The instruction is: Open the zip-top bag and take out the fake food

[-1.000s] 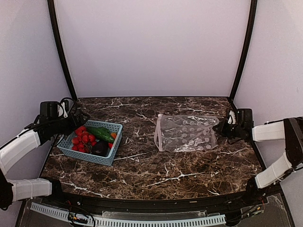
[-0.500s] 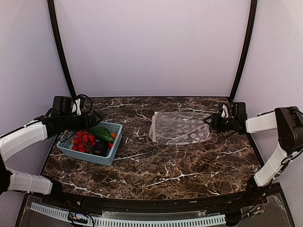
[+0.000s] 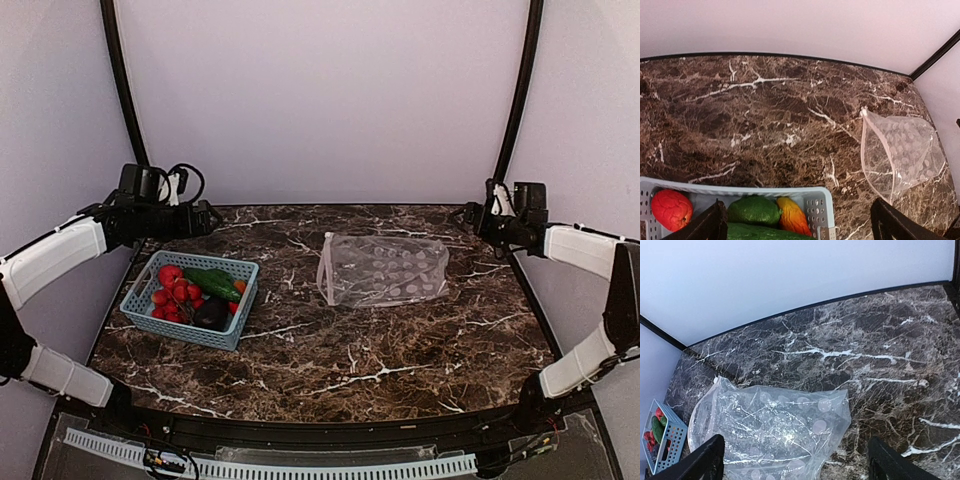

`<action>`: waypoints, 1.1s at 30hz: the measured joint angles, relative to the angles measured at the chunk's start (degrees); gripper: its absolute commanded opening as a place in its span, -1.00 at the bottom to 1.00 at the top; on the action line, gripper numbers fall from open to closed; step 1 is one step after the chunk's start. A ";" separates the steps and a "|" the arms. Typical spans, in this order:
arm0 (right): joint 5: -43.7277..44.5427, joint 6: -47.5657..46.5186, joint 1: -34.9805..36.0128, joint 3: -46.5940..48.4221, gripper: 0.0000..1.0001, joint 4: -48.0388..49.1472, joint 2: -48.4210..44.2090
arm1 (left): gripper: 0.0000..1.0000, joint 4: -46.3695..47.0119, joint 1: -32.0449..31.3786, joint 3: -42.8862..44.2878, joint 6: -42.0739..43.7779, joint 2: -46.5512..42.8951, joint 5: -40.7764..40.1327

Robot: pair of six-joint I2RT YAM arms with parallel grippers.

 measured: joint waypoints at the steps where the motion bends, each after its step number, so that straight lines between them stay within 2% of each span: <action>1: -0.09 -0.63 -0.44 0.48 0.97 -0.55 -0.68 | 0.98 -0.85 0.00 1.77 0.26 0.61 -0.07; 9: -5.14 -2.75 0.92 8.55 0.97 -4.13 -1.86 | 0.98 -4.02 -1.42 16.37 3.15 8.57 0.90; 17: -8.55 -5.40 11.65 14.53 0.97 -4.98 -0.52 | 0.98 -8.33 -9.42 25.97 7.15 17.05 -2.84; 23: -9.01 -5.66 16.87 7.45 0.97 -1.88 -1.92 | 0.98 -7.37 -13.99 21.97 6.54 17.68 -7.98; 26: -8.76 -5.31 17.18 0.37 0.97 0.13 -3.72 | 0.98 -5.99 -14.23 17.29 4.92 17.49 -9.79; 33: -7.61 -4.57 17.20 -6.71 0.97 1.75 -5.49 | 0.98 -3.98 -14.10 10.16 2.05 17.38 -11.82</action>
